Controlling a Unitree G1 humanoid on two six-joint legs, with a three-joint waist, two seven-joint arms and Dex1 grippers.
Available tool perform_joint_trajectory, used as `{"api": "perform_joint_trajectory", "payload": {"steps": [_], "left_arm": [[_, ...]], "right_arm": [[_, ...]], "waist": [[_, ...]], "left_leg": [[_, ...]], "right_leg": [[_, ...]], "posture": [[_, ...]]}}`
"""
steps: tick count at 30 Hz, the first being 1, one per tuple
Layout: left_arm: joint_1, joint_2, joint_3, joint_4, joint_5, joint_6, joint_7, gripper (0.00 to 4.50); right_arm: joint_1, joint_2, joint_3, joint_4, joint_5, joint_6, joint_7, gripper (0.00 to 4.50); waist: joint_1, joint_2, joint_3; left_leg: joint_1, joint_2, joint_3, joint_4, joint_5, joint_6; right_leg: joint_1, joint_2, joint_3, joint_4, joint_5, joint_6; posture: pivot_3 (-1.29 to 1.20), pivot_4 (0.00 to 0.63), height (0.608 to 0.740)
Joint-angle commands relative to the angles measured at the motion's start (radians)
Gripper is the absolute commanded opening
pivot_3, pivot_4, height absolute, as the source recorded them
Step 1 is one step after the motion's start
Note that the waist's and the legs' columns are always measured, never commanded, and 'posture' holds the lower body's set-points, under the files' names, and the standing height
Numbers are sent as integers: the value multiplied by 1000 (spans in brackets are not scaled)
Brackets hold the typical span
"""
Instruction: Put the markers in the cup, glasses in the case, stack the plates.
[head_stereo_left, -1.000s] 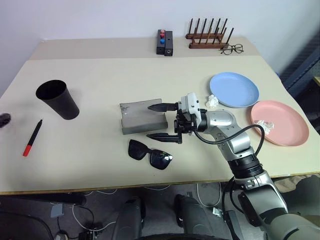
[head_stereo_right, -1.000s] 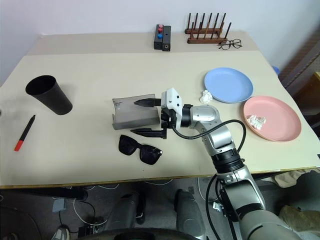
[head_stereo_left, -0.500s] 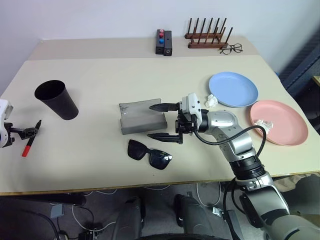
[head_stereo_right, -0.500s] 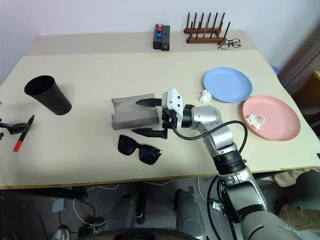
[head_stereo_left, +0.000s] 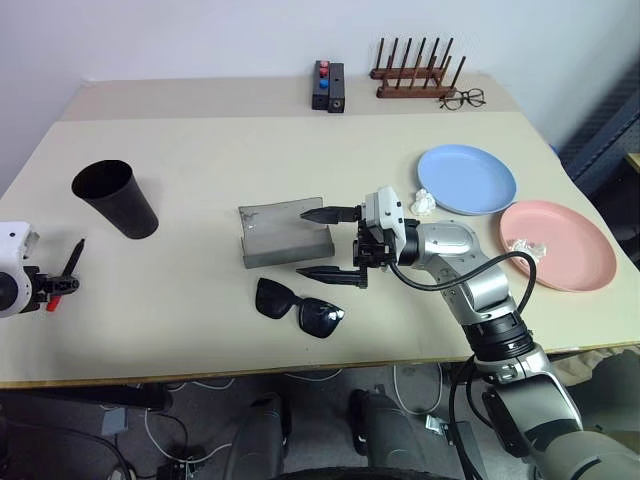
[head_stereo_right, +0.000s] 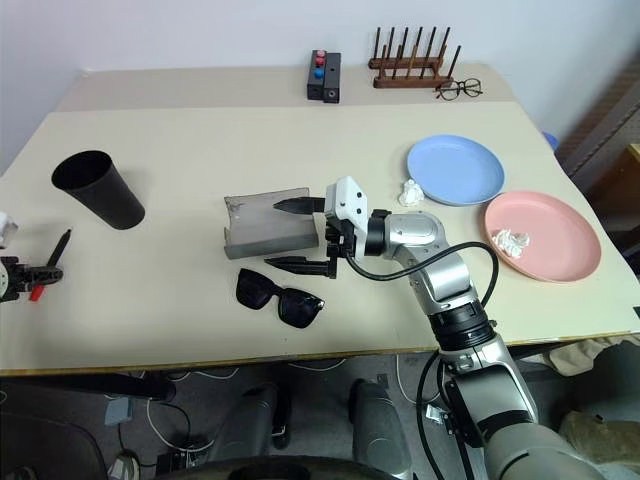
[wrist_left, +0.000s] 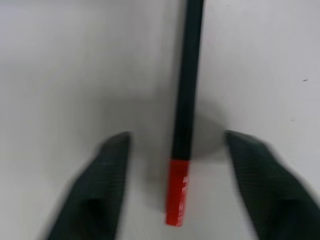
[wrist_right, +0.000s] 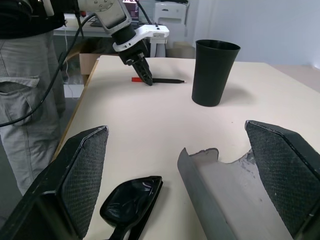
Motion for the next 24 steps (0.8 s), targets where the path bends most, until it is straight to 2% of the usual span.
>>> {"api": "perform_joint_trajectory", "payload": {"steps": [1,8,13,17,24], "left_arm": [[7,2,19,-8,20,17,27,522],[34,-11,99,-47,-14,37,39,522],[95,-23,200,-147,-80,70,-5,522],[226,-34,273,-361,-185,101,-111,522],[430,-12,241,-535,-233,122,-201,522]], "right_arm": [[-1,-4,-24,-41,24,1,-4,4500],[-3,5,-21,-32,22,-3,-8,4500],[-7,9,-20,-22,21,-8,-6,4500],[-12,13,-20,-13,18,-14,-6,4500],[-20,20,-25,2,13,-28,-10,4500]], "waist": [[-2,0,0],[-2,0,0],[-2,0,0],[0,-1,0],[-4,-1,0]], "left_leg": [[0,0,0,0,0,0],[0,1,0,0,0,0],[0,1,0,0,0,0],[-1,2,0,0,0,0],[-1,5,0,-1,0,-1]], "right_leg": [[0,0,0,0,0,0],[0,0,0,0,0,0],[0,0,0,0,0,-1],[-1,0,0,0,0,-1],[-2,-1,0,0,-3,-5]], "posture": [[0,150,740],[0,150,740],[0,150,740],[0,150,740],[0,150,740]]}}
